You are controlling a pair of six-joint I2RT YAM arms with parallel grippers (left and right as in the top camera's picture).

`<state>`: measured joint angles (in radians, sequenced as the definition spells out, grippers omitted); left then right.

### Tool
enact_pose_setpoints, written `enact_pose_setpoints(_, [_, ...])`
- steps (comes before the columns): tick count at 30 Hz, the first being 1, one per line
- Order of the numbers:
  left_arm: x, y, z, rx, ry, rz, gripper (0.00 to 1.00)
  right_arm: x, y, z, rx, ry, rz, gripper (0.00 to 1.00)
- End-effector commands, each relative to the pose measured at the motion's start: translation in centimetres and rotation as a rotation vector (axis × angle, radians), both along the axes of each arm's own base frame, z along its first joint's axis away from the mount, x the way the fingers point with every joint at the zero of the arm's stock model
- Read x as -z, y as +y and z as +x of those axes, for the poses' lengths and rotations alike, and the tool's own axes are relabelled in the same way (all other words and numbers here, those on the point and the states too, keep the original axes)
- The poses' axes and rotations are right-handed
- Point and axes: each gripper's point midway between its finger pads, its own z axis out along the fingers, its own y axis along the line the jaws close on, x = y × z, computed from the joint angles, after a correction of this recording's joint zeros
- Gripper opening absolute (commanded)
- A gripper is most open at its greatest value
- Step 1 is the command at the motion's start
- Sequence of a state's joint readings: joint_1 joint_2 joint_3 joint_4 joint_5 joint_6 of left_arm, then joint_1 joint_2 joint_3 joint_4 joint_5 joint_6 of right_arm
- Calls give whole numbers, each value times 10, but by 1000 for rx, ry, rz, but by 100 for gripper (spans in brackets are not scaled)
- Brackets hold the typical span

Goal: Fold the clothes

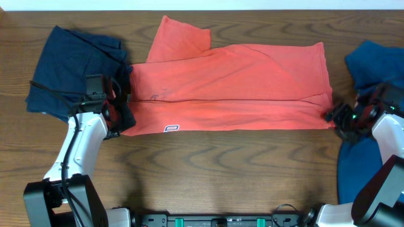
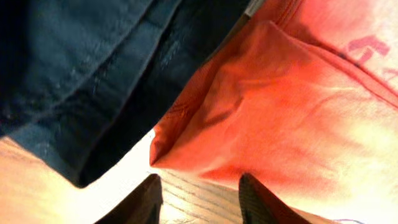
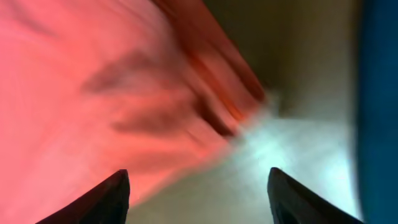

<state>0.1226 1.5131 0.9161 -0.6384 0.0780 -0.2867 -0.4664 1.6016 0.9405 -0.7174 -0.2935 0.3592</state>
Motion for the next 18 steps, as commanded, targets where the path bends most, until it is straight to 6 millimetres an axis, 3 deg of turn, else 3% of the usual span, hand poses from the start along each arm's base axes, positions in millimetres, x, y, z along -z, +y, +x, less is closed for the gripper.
enact_pose_setpoints(1, [16, 1, -17, 0, 56, 6, 46, 8, -19, -17, 67, 104, -107, 70])
enact_pose_setpoints(6, [36, 0, -18, -1, 51, 5, 51, 20, -20, -10, 89, 45, -117, 65])
enact_pose_setpoints(11, [50, 1, -15, 0, 69, 3, 52, 26, 1, 15, 48, -135, -6, 45])
enact_pose_setpoints(16, [60, 0, -17, 0, 98, 0, 51, 39, 3, 8, 78, -126, -13, 33])
enact_pose_setpoints(18, [61, 1, -17, 0, 99, 0, 42, 40, -1, 7, 85, -120, -34, 21])
